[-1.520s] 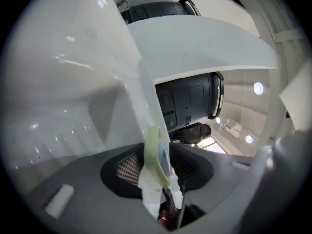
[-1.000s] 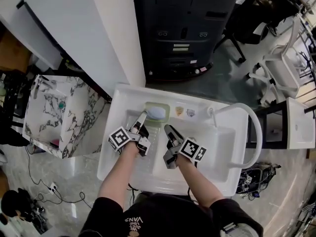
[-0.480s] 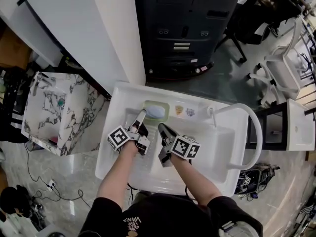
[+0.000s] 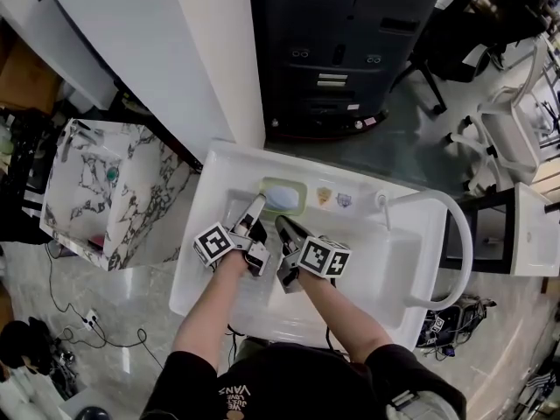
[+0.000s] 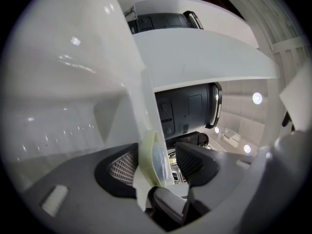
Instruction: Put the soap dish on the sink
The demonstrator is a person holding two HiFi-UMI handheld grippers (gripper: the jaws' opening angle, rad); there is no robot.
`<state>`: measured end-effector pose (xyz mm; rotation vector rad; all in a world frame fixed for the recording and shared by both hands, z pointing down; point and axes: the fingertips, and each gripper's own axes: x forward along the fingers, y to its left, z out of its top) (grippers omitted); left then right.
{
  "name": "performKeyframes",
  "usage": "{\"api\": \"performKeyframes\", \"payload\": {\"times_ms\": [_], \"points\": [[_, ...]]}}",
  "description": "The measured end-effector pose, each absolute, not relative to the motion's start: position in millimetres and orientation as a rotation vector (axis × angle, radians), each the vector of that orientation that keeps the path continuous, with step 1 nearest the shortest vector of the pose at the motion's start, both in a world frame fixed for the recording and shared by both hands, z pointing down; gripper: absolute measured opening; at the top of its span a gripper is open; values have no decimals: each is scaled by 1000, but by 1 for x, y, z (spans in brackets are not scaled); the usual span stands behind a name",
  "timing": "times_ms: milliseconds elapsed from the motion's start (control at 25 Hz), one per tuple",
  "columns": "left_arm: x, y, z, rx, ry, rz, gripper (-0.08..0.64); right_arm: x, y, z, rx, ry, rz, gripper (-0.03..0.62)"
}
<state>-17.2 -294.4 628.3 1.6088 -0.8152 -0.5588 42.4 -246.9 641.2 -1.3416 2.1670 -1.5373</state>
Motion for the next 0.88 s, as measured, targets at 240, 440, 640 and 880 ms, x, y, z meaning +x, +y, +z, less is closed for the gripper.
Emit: {"api": "performKeyframes", "payload": {"times_ms": [240,440,640,880], "points": [[-17,-292,628,1654,-821,-513,259,42,-251,642,-1330,2147,-1543,2],[-17,-286,624,1728,-834,-465,259,40,-253,638,-1303,2119,-1553,2],[-19,-280,623,1799,-867,-406,259,42,-257,636,-1305,2113,-1549,2],[-22,-274,623,1932,-939,-280,258,44,-259,636,-1302,2110,-1545,2]]}}
